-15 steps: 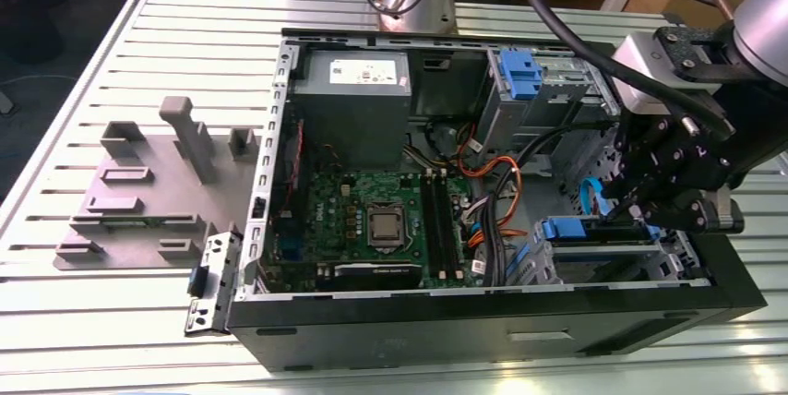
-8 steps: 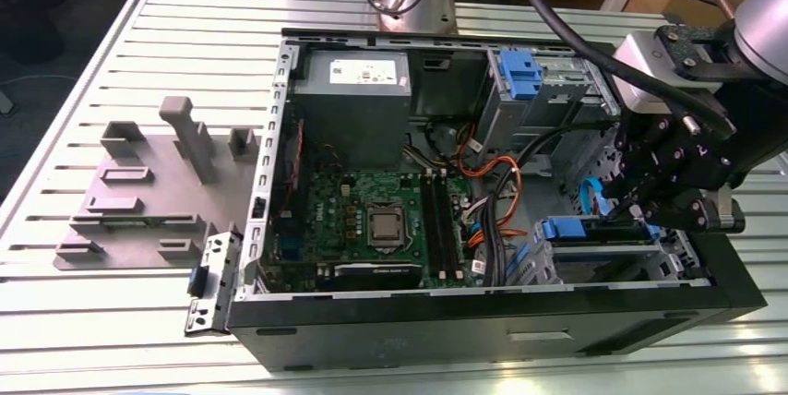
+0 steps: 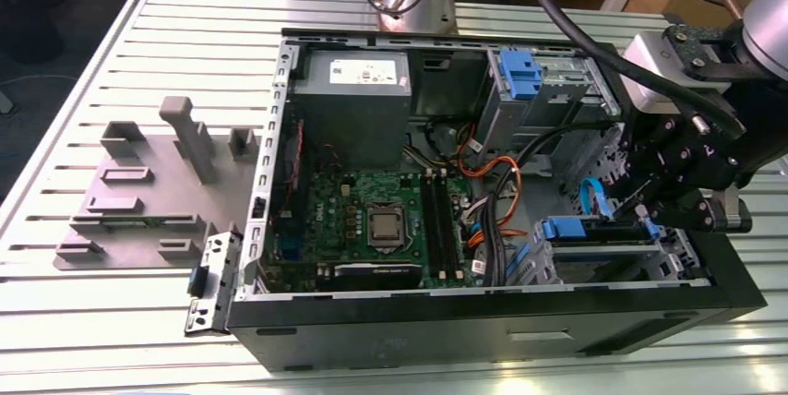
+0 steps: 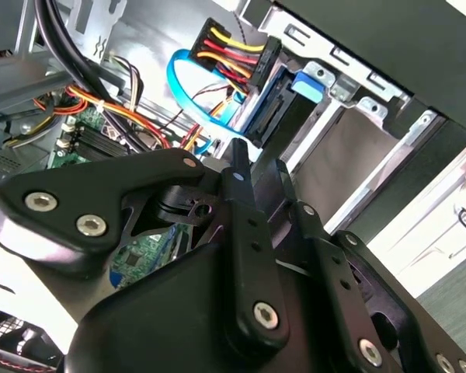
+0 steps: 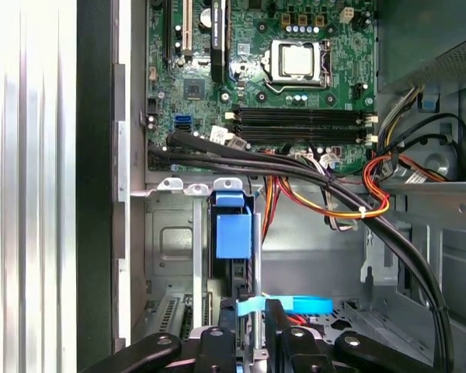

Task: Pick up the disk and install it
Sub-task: 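Insert the first disk wire, then insert the second disk wire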

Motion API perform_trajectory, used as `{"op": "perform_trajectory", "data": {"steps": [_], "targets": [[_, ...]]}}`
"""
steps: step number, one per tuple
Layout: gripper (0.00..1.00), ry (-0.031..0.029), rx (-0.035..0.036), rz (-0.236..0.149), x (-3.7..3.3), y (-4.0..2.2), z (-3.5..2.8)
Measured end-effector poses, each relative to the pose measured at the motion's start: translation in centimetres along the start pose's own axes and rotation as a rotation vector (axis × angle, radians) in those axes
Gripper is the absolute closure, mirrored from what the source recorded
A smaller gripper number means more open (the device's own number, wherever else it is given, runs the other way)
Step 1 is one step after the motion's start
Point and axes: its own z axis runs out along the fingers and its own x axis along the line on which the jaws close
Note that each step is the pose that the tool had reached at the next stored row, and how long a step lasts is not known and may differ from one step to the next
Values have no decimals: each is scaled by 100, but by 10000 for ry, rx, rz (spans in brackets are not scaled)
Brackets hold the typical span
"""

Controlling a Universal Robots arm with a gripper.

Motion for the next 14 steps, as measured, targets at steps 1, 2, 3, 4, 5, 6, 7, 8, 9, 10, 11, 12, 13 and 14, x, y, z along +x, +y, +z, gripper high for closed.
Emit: {"op": "perform_trajectory", "data": {"steps": [1,2,3,4,5,6,7,8,9,10,11,12,13,14], "targets": [[70,-1,0,0,0,-10,1],[70,-1,0,0,-1,-20,1],[70,0,0,-1,-1,-30,1],[70,-1,0,-1,-1,-40,1],[70,-1,0,-1,-1,-49,2],[70,-1,0,0,-1,-57,2],[70,-1,0,0,-2,-58,2],[70,-1,1,0,-1,-61,2],[70,-1,0,0,-1,-64,2],[70,-1,1,0,-1,-64,2],[70,-1,1,0,-1,-64,2],[70,-1,0,0,-1,-64,2],[70,-1,0,0,-1,-65,2],[70,-2,0,0,-1,-65,2]]}}
